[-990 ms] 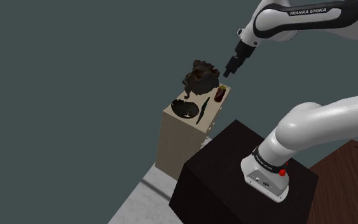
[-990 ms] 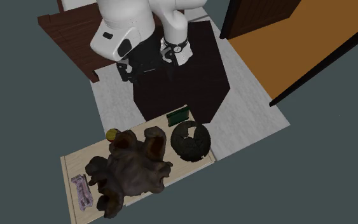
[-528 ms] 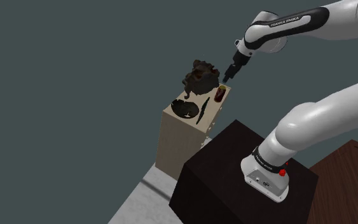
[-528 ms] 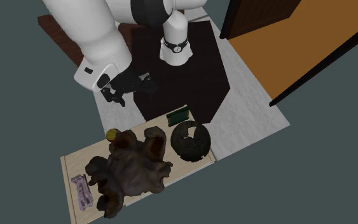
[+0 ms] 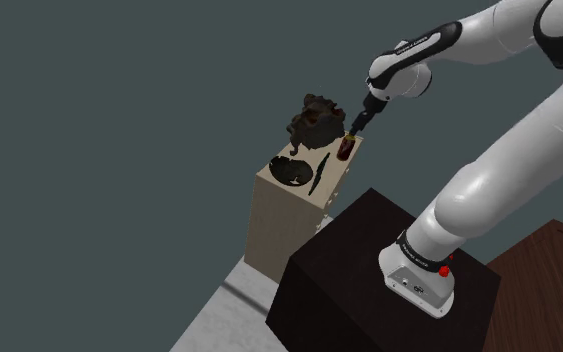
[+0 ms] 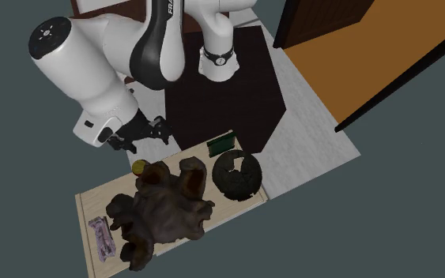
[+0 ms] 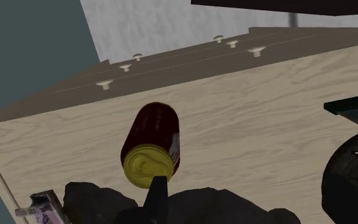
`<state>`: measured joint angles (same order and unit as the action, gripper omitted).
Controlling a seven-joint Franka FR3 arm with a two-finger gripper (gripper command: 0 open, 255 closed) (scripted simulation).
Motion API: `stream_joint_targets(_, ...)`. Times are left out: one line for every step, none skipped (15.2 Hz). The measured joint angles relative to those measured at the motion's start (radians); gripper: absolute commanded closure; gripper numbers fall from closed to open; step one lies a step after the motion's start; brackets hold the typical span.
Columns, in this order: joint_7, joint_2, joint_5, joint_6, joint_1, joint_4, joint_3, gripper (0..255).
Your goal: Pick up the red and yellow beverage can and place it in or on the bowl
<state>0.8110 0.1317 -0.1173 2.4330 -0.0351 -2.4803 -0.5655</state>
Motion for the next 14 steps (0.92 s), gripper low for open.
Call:
stream_joint_targets(0.045,-0.046,-0.039,0.020,0.006,0.018,-0.015,0)
stream_joint_targets(0.095,-0.089,-0.079,0.027,0.005,0.042,-0.030,0)
stream_joint_targets(0.152,-0.145,-0.133,0.046,0.005,0.066,-0.039,0)
stream_joint_targets(0.194,-0.180,-0.170,0.050,-0.001,0.086,-0.043,0)
stream_joint_targets(0.243,-0.227,-0.216,0.054,-0.012,0.114,-0.044,0)
stream_joint_targets(0.279,-0.265,-0.255,0.058,-0.022,0.137,-0.040,0)
stream_joint_targets(0.304,-0.286,-0.279,0.065,-0.029,0.144,-0.035,0)
stream_joint_targets(0.321,-0.305,-0.300,0.071,-0.035,0.151,-0.029,0)
stream_joint_targets(0.334,-0.323,-0.321,0.081,-0.038,0.154,-0.020,0)
stream_joint_targets(0.344,-0.337,-0.337,0.089,-0.040,0.157,-0.013,0)
stream_joint_targets(0.358,-0.351,-0.355,0.098,-0.045,0.158,-0.006,0)
stream_joint_targets(0.369,-0.364,-0.371,0.105,-0.049,0.160,0.000,0)
stream_joint_targets(0.382,-0.378,-0.390,0.118,-0.053,0.157,0.010,0)
stream_joint_targets(0.389,-0.387,-0.401,0.123,-0.056,0.160,0.015,0)
